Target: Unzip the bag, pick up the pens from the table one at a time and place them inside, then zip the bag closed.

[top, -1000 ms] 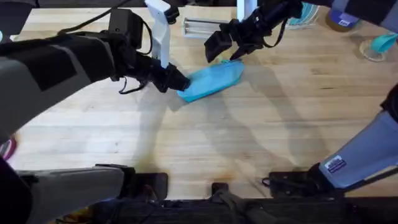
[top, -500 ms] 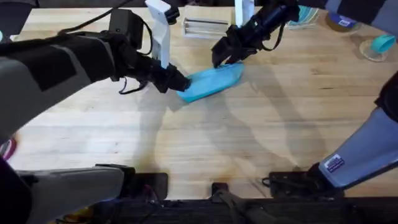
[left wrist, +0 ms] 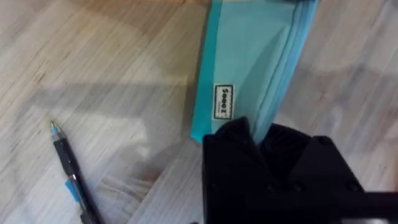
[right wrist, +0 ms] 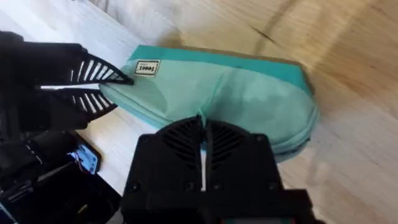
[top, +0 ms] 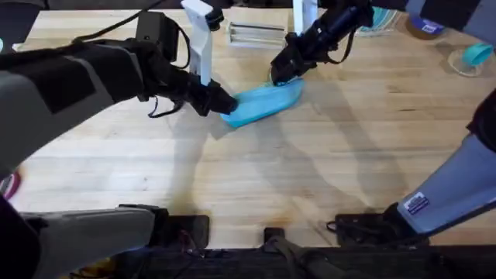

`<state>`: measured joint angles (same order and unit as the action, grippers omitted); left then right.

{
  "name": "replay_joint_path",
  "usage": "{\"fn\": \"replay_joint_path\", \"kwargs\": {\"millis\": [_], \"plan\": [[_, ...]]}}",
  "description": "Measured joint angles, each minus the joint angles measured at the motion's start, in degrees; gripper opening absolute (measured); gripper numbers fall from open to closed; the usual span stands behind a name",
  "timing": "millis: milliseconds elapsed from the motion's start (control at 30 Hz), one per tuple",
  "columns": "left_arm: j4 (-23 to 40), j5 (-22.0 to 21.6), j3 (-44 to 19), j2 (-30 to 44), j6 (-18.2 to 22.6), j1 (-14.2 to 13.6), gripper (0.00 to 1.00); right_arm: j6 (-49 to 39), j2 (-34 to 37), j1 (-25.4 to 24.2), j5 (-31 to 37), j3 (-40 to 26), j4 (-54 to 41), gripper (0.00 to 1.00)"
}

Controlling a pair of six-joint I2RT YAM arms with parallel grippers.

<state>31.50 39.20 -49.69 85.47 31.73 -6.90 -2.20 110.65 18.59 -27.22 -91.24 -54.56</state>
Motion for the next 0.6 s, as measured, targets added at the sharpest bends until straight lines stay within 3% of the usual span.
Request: {"fn": "replay_joint_path", "kwargs": {"millis": [333, 600], "plan": [[-0.01, -0.03, 0.0, 0.0, 0.0, 0.0, 0.041, -1.05, 0.0, 0.0, -0.02, -1.19, -0.89, 0.029], [-0.15, -0.6, 0.0, 0.0, 0.0, 0.13, 0.042, -1.34, 0.0, -0.02, 1.65, -9.84, -5.76, 0.029]]}}
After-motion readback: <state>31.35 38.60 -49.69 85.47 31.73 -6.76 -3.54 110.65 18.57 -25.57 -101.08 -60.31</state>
